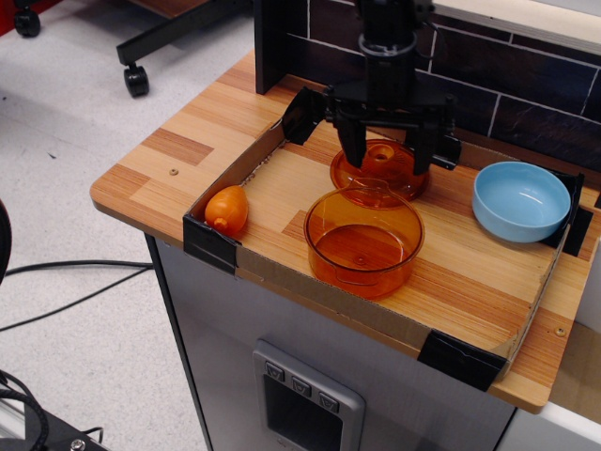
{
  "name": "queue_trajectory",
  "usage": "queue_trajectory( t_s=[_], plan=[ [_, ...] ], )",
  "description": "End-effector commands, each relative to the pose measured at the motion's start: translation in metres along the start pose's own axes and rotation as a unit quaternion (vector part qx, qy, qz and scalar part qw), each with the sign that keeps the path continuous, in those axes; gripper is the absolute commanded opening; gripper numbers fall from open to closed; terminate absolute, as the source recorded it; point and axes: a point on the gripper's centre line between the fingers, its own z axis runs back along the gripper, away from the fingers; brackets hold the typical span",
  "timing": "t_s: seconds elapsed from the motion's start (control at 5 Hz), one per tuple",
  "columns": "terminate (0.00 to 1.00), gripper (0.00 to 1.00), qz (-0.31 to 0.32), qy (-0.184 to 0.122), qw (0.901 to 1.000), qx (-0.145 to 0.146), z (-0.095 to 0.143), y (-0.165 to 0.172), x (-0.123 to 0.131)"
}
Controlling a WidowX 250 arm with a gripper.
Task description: Put lid on pot
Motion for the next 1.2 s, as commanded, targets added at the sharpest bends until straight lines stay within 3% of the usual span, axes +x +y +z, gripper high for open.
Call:
queue_trajectory(
  t_s=[0.0, 0.2, 0.4, 0.8, 1.0],
  plan=[
    [0.0, 1.0, 0.013, -0.033, 0.9994, 0.003, 0.014, -0.004, 0.019],
    [0.0, 1.0, 0.022, -0.034, 0.9991, 0.012, 0.012, -0.003, 0.025],
    [0.0, 0.0, 0.029, -0.032, 0.9989, 0.016, 0.011, -0.001, 0.029],
    [0.0, 0.0, 0.016, -0.018, 0.9992, 0.032, 0.016, 0.0, 0.033],
    [0.0, 0.0, 0.009, -0.033, 0.9989, 0.033, 0.028, -0.003, 0.034]
  ],
)
